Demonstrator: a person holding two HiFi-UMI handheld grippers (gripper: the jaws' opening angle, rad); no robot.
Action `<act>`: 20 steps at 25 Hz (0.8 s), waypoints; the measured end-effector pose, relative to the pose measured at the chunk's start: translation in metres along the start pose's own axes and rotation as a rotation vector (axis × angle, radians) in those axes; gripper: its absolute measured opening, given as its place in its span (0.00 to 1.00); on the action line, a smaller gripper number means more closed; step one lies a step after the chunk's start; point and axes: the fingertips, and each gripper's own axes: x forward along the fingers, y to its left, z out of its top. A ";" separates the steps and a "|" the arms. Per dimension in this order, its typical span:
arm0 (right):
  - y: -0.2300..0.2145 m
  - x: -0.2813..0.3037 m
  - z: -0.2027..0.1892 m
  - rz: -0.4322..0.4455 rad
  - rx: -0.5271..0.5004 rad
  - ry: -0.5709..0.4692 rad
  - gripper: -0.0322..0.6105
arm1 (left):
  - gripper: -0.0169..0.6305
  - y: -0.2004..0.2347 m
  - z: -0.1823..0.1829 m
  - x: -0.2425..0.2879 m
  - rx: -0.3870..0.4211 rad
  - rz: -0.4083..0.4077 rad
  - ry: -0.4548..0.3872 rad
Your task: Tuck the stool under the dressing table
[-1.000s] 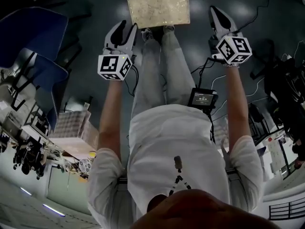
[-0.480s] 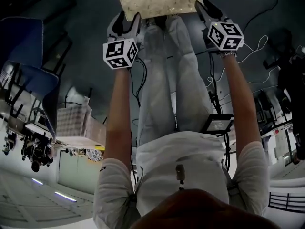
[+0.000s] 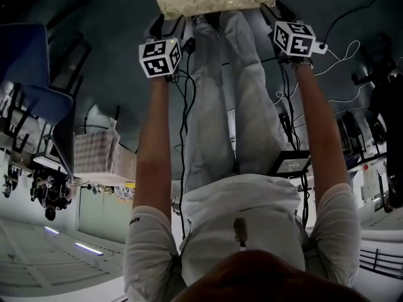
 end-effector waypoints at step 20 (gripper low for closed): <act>0.002 0.014 -0.003 -0.032 -0.026 0.081 0.38 | 0.34 0.006 -0.001 0.016 0.022 0.118 0.036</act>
